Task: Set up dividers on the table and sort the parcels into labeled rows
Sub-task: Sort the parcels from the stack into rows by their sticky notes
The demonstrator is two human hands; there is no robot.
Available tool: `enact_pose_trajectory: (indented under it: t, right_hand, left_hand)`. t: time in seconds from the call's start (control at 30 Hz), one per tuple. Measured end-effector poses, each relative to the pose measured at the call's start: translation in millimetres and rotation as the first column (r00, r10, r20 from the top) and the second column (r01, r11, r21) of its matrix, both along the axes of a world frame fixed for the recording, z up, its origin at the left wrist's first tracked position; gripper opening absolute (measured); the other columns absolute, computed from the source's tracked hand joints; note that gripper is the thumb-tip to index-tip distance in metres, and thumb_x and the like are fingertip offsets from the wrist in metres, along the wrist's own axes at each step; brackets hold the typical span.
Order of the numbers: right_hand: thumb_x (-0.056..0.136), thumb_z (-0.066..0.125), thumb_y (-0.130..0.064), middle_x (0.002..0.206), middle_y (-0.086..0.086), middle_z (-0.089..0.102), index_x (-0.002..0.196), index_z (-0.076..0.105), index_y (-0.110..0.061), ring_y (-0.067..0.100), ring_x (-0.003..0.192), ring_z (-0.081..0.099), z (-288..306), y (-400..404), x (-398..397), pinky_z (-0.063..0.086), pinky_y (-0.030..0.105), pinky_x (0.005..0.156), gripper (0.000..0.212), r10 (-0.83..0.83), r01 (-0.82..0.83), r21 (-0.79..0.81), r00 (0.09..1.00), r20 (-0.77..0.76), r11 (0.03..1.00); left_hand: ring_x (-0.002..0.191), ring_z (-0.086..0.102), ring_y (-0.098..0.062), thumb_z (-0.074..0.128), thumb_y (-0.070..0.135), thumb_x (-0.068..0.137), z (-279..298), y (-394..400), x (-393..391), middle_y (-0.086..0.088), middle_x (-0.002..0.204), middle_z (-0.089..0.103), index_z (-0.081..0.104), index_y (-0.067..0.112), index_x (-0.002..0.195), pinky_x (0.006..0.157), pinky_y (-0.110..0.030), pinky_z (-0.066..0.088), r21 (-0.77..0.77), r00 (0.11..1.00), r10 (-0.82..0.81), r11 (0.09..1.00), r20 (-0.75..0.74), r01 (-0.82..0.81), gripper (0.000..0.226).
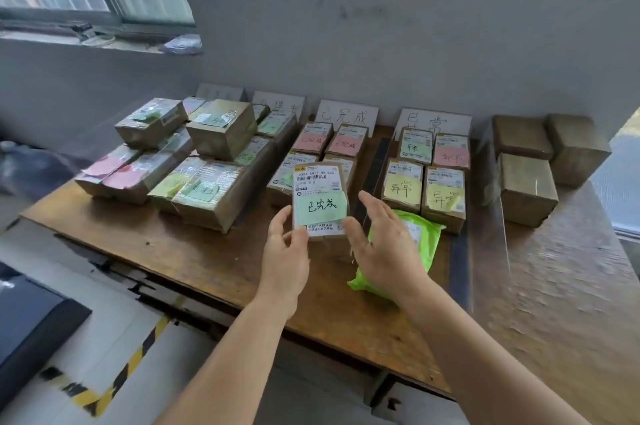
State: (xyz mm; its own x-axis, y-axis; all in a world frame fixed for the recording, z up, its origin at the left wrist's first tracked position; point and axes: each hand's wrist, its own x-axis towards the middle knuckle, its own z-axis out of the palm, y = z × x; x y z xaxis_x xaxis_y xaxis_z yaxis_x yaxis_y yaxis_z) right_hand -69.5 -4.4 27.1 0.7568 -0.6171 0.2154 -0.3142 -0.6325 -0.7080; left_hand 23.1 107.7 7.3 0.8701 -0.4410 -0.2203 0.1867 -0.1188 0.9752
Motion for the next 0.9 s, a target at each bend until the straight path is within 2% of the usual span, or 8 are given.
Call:
enact_pose_trajectory:
  t: [0.13,0.2,0.27,0.33,0.47,0.6,0.77,0.9]
  right_hand:
    - [0.092,0.055,-0.038,0.132,-0.011,0.053,0.138,0.04,-0.028,0.008,0.117,0.05,-0.1,26.0,26.1,0.039,0.01,0.079,0.049,0.099,-0.098,0.108,0.995,-0.005,0.989]
    - [0.09,0.06,-0.032,0.128,-0.01,0.054,0.133,0.043,-0.027,0.007,0.111,0.053,-6.4,35.4,39.3,0.044,0.012,0.076,0.046,0.126,-0.12,0.139,0.991,-0.035,0.983]
    - [0.088,0.061,-0.026,0.127,-0.006,0.053,0.133,0.044,-0.025,0.009,0.11,0.054,-15.1,42.6,53.8,0.048,0.021,0.084,0.048,0.134,-0.121,0.161,0.988,-0.074,0.98]
    - [0.088,0.062,-0.024,0.129,-0.003,0.051,0.135,0.043,-0.023,0.011,0.112,0.052,-25.9,49.9,68.1,0.047,0.025,0.091,0.051,0.12,-0.097,0.174,0.985,-0.126,0.98]
    - [0.089,0.062,-0.023,0.132,0.001,0.045,0.141,0.037,-0.017,0.013,0.117,0.05,-51.1,66.0,95.2,0.041,0.014,0.077,0.058,0.058,-0.006,0.2,0.965,-0.254,0.98]
    - [0.089,0.062,-0.021,0.135,0.001,0.043,0.141,0.039,-0.016,0.013,0.119,0.049,-73.6,77.0,121.7,0.039,0.011,0.072,0.057,-0.007,0.07,0.19,0.95,-0.312,0.979]
    - [0.091,0.059,-0.019,0.149,0.002,0.028,0.143,0.036,-0.018,0.016,0.128,0.043,-90.8,91.2,143.7,0.046,0.017,0.085,0.057,-0.069,0.131,0.159,0.937,-0.344,0.979]
    - [0.093,0.056,-0.021,0.156,-0.002,0.013,0.145,0.033,-0.023,0.019,0.133,0.039,-91.6,95.7,150.3,0.045,0.029,0.097,0.057,-0.102,0.14,0.091,0.937,-0.335,0.986]
  left_hand:
    - [0.118,0.05,-0.013,0.044,0.031,0.1,-0.9,15.1,17.9,0.008,0.122,0.061,0.033,0.039,0.141,0.096,-0.041,0.046,0.049,1.0,0.028,0.998,-0.013,-0.027,0.044]
    - [0.117,0.049,-0.012,0.043,0.029,0.1,-4.3,22.7,30.7,0.011,0.118,0.061,0.033,0.035,0.143,0.1,-0.043,0.044,0.084,1.0,0.023,0.996,-0.007,-0.022,0.044]
    - [0.113,0.049,-0.012,0.041,0.028,0.101,-10.6,29.6,45.2,0.012,0.114,0.058,0.035,0.033,0.143,0.097,-0.039,0.044,0.131,1.0,0.017,0.991,-0.004,-0.016,0.043]
    - [0.11,0.051,-0.016,0.039,0.028,0.101,-19.2,35.1,59.3,0.002,0.127,0.053,0.036,0.033,0.143,0.094,-0.038,0.046,0.219,1.0,0.011,0.976,-0.007,-0.01,0.042]
    - [0.098,0.054,-0.012,0.033,0.029,0.102,-37.6,44.2,89.9,-0.004,0.138,0.045,0.033,0.032,0.145,0.069,-0.025,0.045,0.38,0.997,-0.071,0.923,0.007,0.062,0.043]
    - [0.109,0.053,-0.014,0.037,0.024,0.102,-50.9,52.0,120.5,-0.004,0.137,0.047,0.031,0.028,0.146,0.09,-0.033,0.051,0.474,0.971,-0.228,0.865,0.076,0.166,0.045]
    - [0.114,0.053,-0.019,0.053,0.017,0.095,-60.3,54.6,146.9,-0.004,0.132,0.047,0.037,0.023,0.137,0.088,-0.037,0.054,0.669,0.832,-0.502,0.705,0.236,0.235,0.045]
    - [0.128,0.035,-0.024,0.06,0.015,0.09,-62.3,54.6,150.6,-0.005,0.149,0.021,0.029,0.024,0.142,0.095,-0.035,0.046,0.822,0.626,-0.7,0.546,0.343,0.161,0.061]
